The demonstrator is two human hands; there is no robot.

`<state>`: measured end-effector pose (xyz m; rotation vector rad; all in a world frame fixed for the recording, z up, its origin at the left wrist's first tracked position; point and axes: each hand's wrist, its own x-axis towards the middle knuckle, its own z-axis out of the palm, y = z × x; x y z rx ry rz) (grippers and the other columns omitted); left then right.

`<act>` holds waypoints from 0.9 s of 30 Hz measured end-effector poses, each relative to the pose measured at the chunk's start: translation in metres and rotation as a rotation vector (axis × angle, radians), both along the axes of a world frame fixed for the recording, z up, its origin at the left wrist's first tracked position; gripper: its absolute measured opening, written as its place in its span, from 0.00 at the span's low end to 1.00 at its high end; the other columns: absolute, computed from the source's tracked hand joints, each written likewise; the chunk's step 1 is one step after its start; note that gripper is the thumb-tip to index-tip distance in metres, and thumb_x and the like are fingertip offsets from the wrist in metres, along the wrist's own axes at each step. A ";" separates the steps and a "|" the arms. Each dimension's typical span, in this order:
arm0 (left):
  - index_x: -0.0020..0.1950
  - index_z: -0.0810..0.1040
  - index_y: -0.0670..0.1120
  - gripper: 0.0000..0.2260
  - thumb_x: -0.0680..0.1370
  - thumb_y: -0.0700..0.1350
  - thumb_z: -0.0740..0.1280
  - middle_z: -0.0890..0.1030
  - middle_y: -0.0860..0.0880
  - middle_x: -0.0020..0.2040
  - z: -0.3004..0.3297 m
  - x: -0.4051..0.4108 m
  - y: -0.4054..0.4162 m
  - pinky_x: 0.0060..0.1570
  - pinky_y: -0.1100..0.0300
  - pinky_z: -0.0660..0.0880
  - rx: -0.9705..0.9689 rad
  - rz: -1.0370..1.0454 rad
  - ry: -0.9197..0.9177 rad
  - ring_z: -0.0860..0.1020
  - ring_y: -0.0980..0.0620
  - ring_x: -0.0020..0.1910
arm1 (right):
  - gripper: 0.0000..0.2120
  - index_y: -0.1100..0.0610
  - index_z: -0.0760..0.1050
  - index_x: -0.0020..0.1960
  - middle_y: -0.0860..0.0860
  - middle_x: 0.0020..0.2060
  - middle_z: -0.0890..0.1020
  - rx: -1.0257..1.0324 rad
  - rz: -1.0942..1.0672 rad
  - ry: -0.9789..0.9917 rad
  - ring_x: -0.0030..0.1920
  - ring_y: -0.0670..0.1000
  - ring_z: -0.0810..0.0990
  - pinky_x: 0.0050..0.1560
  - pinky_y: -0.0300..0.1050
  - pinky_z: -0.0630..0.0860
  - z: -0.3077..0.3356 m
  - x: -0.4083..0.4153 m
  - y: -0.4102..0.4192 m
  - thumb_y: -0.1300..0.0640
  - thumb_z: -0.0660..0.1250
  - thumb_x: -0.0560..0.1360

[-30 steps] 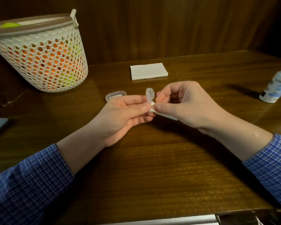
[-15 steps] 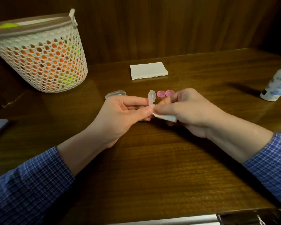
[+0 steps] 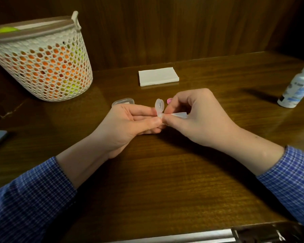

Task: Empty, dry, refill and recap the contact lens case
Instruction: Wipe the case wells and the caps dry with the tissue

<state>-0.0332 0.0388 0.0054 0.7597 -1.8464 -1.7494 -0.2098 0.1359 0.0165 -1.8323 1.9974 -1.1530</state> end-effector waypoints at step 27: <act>0.45 0.88 0.42 0.12 0.74 0.50 0.70 0.85 0.43 0.45 0.010 -0.005 -0.003 0.42 0.60 0.82 0.362 -0.032 -0.018 0.83 0.52 0.41 | 0.01 0.50 0.84 0.48 0.40 0.40 0.82 -0.093 0.219 0.243 0.42 0.39 0.81 0.46 0.27 0.75 0.005 -0.011 0.000 0.54 0.74 0.76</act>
